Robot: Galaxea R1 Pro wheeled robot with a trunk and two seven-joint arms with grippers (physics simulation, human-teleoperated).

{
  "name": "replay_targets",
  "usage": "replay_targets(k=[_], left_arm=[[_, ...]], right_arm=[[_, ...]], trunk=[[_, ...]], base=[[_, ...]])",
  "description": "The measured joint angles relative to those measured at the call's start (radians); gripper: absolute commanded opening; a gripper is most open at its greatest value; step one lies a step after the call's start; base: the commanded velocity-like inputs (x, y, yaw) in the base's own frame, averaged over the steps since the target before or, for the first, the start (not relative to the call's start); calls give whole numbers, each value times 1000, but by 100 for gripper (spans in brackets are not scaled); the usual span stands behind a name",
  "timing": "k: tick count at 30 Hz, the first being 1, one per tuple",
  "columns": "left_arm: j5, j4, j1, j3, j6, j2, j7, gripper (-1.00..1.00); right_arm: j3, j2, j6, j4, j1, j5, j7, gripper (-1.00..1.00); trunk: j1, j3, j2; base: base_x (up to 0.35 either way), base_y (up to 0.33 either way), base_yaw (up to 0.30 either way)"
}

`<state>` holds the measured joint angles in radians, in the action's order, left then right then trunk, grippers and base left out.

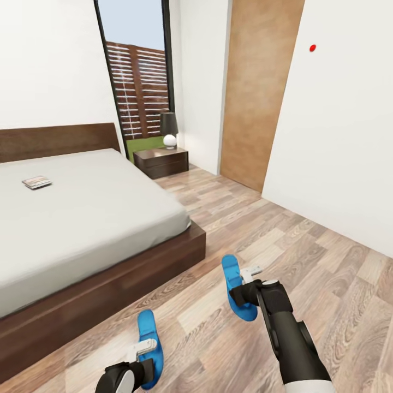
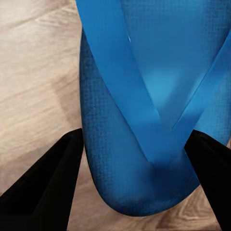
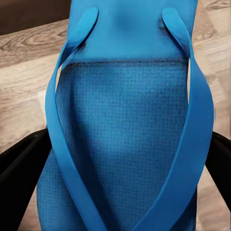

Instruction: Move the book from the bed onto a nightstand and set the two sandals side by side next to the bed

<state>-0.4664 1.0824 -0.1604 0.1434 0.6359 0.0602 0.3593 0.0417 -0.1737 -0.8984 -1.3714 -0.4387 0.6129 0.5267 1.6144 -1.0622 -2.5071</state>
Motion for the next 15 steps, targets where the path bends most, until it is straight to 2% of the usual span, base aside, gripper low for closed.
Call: replay_targets(k=[1, 2, 4, 6, 7, 11, 15], left_arm=[[-8, 0, 1, -10, -7, 2, 3, -100], [-33, 0, 4, -34, -18, 10, 9, -100], [-78, -1, 9, -58, -30, 23, 18, -100], [-97, -2, 12, -71, -35, 25, 25, -100], [-108, -1, 18, -88, -37, 26, 31, -100], [-126, 2, 28, -135, -54, 28, 58, -100], [-133, 2, 31, -147, -61, 29, 85, -100]], right_arm=[[0, 0, 0, 5, 0, -1, 4, -100], [-1, 0, 0, 12, -1, -4, 21, -100], [-2, 0, 4, 22, 0, -4, 57, -100], [-6, 0, 9, 27, 0, 0, 78, -100], [-21, 0, 17, 39, 0, -5, 91, -100], [-78, 1, 98, 117, -4, 2, 110, -100], [-100, 12, 174, 193, -10, 10, 115, -100]], trunk=[[0, 0, 0], [0, 1, 0], [0, 2, 0], [0, 3, 0], [0, 3, 0], [0, 6, 0], [0, 8, 0]], base=[[115, -316, 130], [114, -316, 136], [112, -317, 149], [111, -317, 157], [111, -318, 161], [110, -318, 165], [110, -318, 167]])
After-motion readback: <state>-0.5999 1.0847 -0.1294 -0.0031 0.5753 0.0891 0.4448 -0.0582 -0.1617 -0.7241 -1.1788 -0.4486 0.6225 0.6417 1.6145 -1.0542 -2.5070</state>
